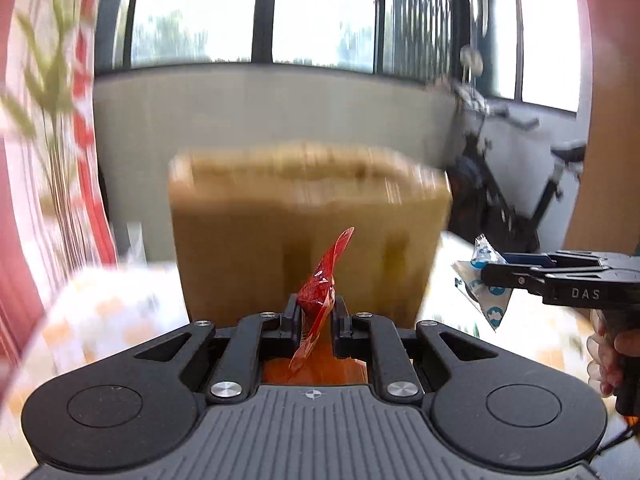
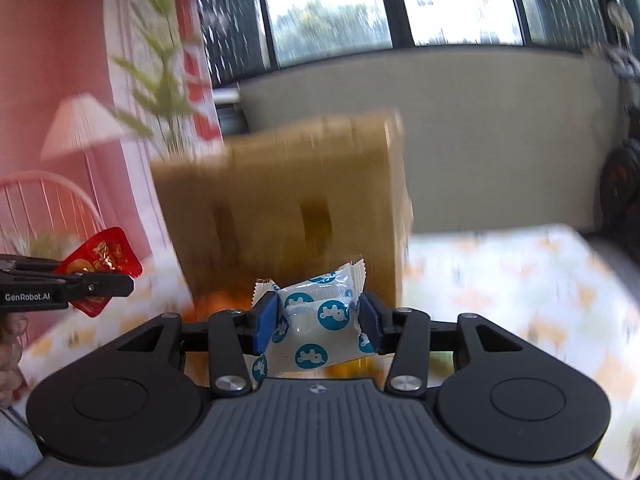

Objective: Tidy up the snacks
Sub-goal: 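Lift both packets over the box and open both tools to drop them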

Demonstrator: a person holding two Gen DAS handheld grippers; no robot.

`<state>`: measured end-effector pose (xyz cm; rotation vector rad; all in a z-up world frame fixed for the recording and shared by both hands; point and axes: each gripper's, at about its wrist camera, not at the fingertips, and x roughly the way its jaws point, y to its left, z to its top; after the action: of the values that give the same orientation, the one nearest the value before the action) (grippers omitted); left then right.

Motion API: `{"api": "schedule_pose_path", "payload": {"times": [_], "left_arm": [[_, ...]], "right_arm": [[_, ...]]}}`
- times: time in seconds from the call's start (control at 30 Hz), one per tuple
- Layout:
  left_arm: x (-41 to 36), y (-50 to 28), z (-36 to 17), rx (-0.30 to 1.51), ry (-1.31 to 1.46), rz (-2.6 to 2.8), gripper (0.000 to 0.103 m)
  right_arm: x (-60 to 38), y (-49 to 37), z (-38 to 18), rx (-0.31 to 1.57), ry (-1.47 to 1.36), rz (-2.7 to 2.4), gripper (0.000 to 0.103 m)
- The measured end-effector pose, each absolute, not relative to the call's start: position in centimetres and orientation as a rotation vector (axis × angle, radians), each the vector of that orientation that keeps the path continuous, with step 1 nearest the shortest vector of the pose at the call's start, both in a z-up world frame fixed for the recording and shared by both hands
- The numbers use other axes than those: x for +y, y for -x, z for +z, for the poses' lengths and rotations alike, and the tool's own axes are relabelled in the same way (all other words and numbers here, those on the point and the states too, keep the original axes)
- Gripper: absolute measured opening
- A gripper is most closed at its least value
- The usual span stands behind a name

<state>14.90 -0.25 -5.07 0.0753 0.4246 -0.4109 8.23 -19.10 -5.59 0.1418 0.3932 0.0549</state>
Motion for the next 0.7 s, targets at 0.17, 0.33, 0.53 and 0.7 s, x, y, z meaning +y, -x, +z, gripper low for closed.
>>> {"api": "schedule_pose_path", "payload": {"times": [0.17, 0.33, 0.53, 0.7], "left_arm": [[-0.1, -19.7, 0.2, 0.328, -0.078, -0.393, 0.015], [-0.9, -25.9, 1.7, 0.353, -0.044, -0.355, 0.015], [-2.5, -30.5, 1.1, 0.408, -0.105, -0.291, 0.015], [-1.9, -31.6, 0.7, 0.439, -0.097, -0.261, 0.016]], "right_arm": [[-19.4, -13.5, 0.0, 0.289, -0.080, 0.088, 0.047], [-19.5, -21.1, 2.1, 0.277, -0.050, 0.068, 0.047], [-19.3, -27.1, 2.2, 0.343, -0.059, 0.023, 0.047], [-19.9, -29.0, 0.7, 0.419, -0.061, -0.011, 0.048]]}}
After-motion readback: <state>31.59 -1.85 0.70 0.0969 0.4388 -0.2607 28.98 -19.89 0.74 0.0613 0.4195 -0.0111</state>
